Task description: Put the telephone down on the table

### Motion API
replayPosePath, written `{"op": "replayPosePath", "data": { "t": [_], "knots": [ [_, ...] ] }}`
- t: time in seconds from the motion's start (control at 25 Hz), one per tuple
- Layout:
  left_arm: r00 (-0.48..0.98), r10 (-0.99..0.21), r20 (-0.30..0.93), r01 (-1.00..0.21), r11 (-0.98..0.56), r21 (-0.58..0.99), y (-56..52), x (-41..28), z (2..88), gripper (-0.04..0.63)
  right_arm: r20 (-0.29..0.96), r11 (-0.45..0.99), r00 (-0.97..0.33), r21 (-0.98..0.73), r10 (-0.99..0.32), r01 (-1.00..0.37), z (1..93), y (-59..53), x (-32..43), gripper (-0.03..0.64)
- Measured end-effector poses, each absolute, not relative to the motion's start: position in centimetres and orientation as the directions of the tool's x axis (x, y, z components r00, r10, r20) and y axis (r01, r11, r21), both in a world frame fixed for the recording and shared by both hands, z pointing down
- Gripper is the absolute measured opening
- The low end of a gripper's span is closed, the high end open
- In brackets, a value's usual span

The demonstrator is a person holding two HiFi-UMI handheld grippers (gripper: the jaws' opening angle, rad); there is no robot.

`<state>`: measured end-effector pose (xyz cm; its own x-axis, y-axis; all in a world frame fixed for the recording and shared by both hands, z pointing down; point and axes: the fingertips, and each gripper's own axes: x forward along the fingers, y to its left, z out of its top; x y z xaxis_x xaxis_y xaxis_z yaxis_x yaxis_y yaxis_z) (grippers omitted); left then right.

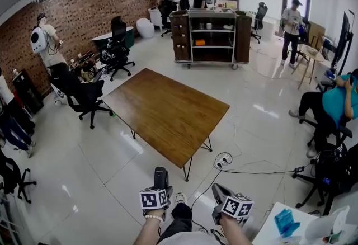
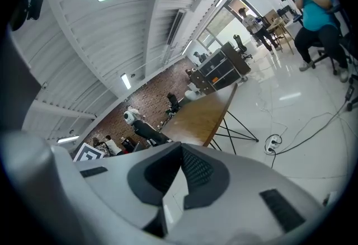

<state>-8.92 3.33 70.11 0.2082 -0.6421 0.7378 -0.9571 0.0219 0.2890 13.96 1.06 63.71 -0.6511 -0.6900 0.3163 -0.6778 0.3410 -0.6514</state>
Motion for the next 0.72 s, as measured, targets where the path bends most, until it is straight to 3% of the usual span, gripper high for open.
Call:
{"op": "replayPosePath", "data": {
  "t": [0.72],
  "knots": [
    [0.271, -0.600, 0.753, -0.947, -0.024, 0.322, -14.8, -12.5, 71.6, 0.281, 0.368, 0.271, -0.581, -0.624, -0.726, -0.733, 63.7, -13.0, 11.6, 0.003]
  ]
}}
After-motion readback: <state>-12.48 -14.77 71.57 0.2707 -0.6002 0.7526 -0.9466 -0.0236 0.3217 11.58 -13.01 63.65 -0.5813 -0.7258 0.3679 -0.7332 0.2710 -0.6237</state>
